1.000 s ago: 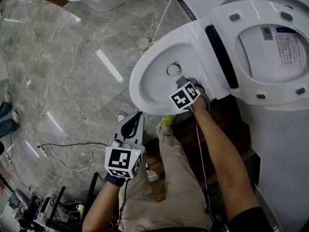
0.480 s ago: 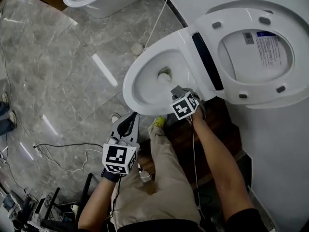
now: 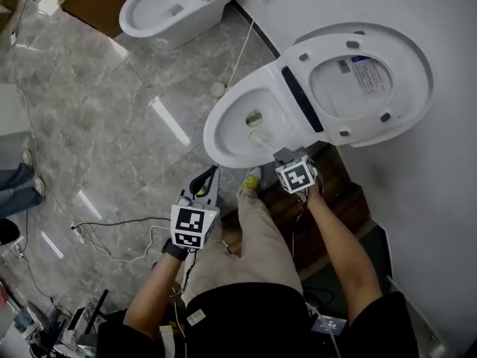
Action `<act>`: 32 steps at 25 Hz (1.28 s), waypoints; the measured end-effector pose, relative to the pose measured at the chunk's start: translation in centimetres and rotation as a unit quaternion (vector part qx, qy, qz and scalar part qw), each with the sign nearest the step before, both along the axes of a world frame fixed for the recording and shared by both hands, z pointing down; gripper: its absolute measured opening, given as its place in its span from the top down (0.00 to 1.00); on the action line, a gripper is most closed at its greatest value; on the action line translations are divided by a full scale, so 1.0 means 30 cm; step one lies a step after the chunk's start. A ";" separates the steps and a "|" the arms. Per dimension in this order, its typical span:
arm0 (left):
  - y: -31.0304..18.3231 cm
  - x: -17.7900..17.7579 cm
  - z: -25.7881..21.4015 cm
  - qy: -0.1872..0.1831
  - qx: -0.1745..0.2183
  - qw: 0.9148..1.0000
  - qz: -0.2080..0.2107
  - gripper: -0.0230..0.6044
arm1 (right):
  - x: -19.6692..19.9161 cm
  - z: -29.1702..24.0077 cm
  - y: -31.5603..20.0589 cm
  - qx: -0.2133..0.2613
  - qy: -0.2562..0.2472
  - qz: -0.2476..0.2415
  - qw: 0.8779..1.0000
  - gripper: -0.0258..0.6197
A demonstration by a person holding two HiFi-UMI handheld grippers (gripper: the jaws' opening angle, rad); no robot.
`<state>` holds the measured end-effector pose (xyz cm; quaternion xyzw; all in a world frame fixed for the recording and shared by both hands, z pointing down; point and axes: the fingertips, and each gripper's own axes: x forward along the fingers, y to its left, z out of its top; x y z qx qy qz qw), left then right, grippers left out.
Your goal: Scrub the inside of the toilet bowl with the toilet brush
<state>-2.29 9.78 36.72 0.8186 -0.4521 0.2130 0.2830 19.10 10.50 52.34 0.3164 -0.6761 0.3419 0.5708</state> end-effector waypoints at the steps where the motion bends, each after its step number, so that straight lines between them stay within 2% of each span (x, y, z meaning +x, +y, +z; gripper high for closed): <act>1: -0.008 -0.001 -0.046 -0.001 0.006 1.000 0.004 0.95 | 0.005 -0.066 -0.007 0.004 -0.006 0.012 1.000 0.73; 9: -0.004 0.016 -0.432 0.011 0.051 0.998 0.029 0.94 | 0.004 -0.629 0.014 0.069 -0.061 0.059 0.994 0.73; 12: -0.032 0.031 -0.532 0.014 0.079 0.996 0.048 0.95 | 0.006 -0.787 0.012 0.100 -0.075 0.078 0.989 0.73; 15: -0.057 0.017 -0.601 0.017 0.100 0.994 0.050 0.95 | 0.010 -0.903 0.028 0.122 -0.082 0.093 0.985 0.73; 22: -0.095 -0.006 -0.743 0.027 0.143 0.988 0.046 0.95 | 0.006 -1.081 0.091 0.160 -0.083 0.108 0.978 0.73; 26: -0.122 0.050 -0.805 0.035 0.158 0.984 0.074 0.95 | 0.021 -1.158 0.091 0.172 -0.084 0.126 0.973 0.73; 32: -0.091 0.113 -0.837 0.048 0.165 0.981 0.087 0.95 | 0.057 -1.185 0.128 0.165 -0.087 0.125 0.975 0.73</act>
